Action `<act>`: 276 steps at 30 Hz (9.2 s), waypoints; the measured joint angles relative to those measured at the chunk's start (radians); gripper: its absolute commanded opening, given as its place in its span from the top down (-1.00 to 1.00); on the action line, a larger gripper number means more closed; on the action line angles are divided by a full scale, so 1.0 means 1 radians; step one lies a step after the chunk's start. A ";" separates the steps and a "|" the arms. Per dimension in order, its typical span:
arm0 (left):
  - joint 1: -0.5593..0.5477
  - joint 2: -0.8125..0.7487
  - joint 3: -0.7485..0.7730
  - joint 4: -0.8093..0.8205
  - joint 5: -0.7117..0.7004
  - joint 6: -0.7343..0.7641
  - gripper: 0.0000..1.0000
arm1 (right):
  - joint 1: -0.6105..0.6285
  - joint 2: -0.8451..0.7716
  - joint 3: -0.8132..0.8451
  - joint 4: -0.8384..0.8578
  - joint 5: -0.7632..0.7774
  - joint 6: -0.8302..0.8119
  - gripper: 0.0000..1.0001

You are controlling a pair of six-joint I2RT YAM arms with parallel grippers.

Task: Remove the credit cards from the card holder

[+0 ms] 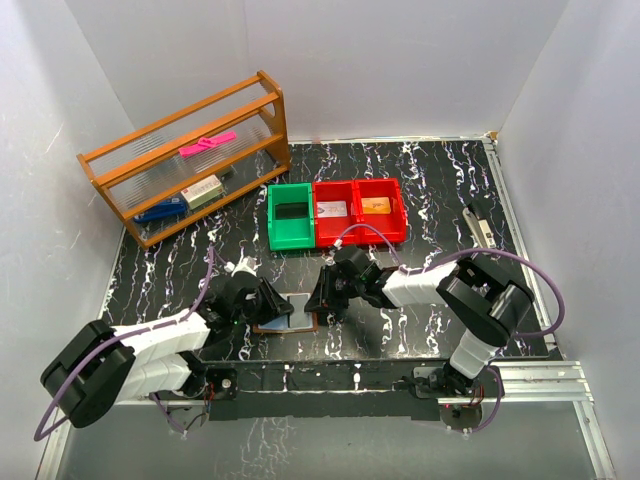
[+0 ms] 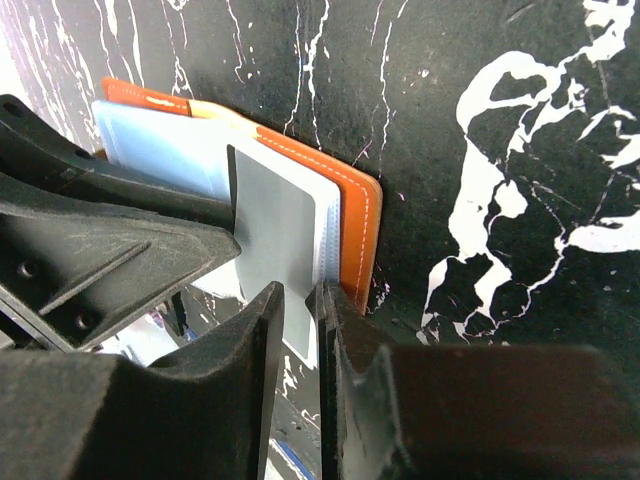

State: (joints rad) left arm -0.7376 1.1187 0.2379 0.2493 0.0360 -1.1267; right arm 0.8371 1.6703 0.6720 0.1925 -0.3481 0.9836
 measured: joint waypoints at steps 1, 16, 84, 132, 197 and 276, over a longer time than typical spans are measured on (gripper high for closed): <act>0.001 0.003 -0.006 0.019 0.002 0.000 0.49 | -0.002 0.000 0.000 0.001 -0.005 -0.002 0.57; 0.010 -0.044 -0.069 0.106 0.019 0.069 1.00 | 0.000 0.005 0.019 -0.027 -0.003 0.019 0.65; 0.002 -0.111 0.159 -0.496 -0.124 0.277 0.70 | 0.132 0.035 0.261 -0.400 0.277 -0.105 0.61; 0.005 -0.351 -0.034 -0.392 -0.045 0.007 0.48 | 0.160 0.094 0.212 -0.158 0.240 0.025 0.56; 0.147 0.055 -0.080 0.204 0.187 0.031 0.74 | 0.024 0.014 0.148 -0.241 0.077 -0.117 0.46; 0.158 -0.005 0.019 -0.006 0.264 0.295 1.00 | -0.005 0.017 0.075 -0.122 0.034 -0.044 0.99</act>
State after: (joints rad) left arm -0.5800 1.1133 0.2569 0.2428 0.3000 -0.8314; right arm 0.8322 1.6875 0.7471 0.0704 -0.3138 0.9398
